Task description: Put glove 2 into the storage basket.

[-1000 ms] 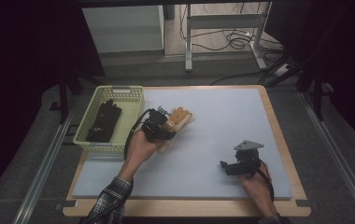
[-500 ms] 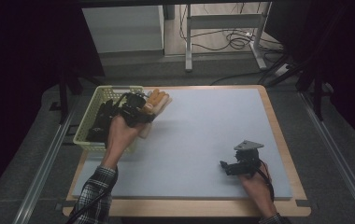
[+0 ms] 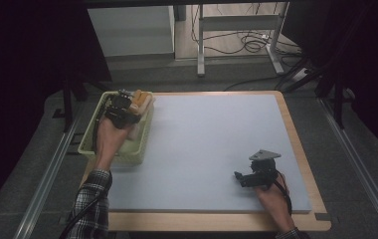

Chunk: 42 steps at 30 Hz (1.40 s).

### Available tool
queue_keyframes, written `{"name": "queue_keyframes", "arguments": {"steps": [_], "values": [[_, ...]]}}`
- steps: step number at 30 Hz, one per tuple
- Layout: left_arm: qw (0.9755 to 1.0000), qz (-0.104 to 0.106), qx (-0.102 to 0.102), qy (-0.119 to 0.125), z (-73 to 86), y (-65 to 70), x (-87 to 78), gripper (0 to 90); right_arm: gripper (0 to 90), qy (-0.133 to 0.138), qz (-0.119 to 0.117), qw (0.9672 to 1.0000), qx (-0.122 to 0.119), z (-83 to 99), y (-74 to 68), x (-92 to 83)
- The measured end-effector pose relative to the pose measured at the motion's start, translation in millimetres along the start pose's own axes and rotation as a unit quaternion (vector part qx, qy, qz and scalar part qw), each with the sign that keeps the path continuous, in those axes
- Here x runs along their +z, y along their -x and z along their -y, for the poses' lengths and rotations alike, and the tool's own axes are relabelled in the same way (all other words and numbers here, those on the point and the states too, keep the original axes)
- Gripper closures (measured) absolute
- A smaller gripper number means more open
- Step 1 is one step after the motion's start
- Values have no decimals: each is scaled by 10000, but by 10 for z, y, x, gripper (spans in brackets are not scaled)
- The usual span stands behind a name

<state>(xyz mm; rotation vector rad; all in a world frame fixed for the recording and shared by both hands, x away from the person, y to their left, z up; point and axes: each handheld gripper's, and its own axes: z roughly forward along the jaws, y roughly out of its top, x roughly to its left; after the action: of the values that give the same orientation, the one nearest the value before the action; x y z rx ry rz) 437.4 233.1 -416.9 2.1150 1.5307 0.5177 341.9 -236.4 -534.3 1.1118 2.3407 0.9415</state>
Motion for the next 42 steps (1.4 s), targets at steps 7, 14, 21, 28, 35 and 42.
{"name": "queue_keyframes", "arguments": {"steps": [7,14,21,28,35,42], "values": [[9996,-119,-114,-223,25,-138,216,584,46,-1,0,10000,2,0,0,0],[9985,-183,-47,-507,-4,-139,463,579,46,2,-1,10000,0,0,0,0],[9956,-316,-47,-877,-13,-149,703,574,46,3,-2,10000,2,0,0,0],[9946,-164,-87,-1021,5,-147,868,564,46,4,-4,10000,2,0,0,1],[9924,149,-166,-1208,13,-155,1009,525,46,4,-4,10000,0,0,1,0],[9912,239,-257,-1277,92,-268,975,255,46,3,-4,10000,3,0,0,1]]}}
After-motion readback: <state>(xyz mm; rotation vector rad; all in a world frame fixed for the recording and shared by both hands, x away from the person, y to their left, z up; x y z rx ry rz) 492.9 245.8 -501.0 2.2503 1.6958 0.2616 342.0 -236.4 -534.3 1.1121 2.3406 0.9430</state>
